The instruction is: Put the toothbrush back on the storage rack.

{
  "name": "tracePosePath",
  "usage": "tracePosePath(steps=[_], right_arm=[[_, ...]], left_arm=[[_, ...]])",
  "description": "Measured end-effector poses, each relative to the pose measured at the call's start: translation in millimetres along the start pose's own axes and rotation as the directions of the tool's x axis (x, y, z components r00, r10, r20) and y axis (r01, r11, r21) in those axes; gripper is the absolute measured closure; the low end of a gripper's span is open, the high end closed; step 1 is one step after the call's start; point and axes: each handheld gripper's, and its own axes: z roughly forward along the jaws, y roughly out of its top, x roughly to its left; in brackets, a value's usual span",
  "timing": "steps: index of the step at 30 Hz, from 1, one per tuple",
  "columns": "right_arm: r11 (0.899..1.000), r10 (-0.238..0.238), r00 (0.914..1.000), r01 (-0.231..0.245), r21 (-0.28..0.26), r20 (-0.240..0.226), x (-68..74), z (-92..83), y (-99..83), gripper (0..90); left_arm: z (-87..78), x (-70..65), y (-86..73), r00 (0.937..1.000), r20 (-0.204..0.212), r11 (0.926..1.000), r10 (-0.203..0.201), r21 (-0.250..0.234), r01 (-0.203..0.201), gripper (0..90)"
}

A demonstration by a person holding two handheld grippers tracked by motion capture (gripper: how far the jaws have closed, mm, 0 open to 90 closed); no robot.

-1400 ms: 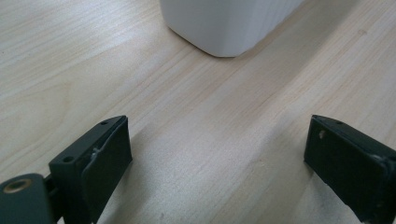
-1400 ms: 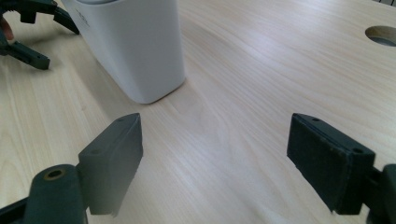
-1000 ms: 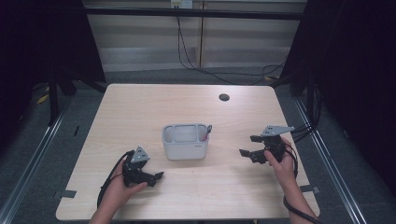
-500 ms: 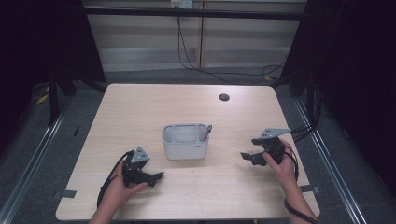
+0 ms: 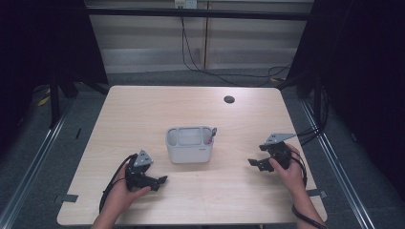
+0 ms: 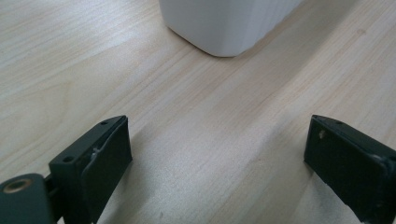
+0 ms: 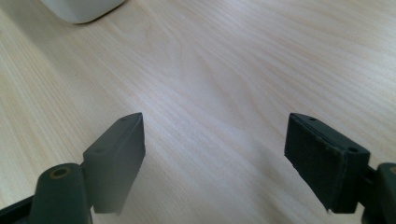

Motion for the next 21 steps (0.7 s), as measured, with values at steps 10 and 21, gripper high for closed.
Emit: tracePosePath(steps=[10, 21], right_arm=[[0.999, -0.027, 0.9996, 0.027, 0.045, 0.001, 0.8, 5.0, -3.4, 20.2], [0.997, -0.014, 0.9999, 0.013, 0.078, 0.010, -4.4, 5.3, -11.8, 20.0]], left_arm=[[0.0, 0.0, 0.0, 1.0000, 0.000, 1.0000, 0.000, 0.000, 0.000, 6.9], [0.0, 0.0, 0.0, 1.0000, 0.000, 1.0000, 0.000, 0.000, 0.000, 6.9]])
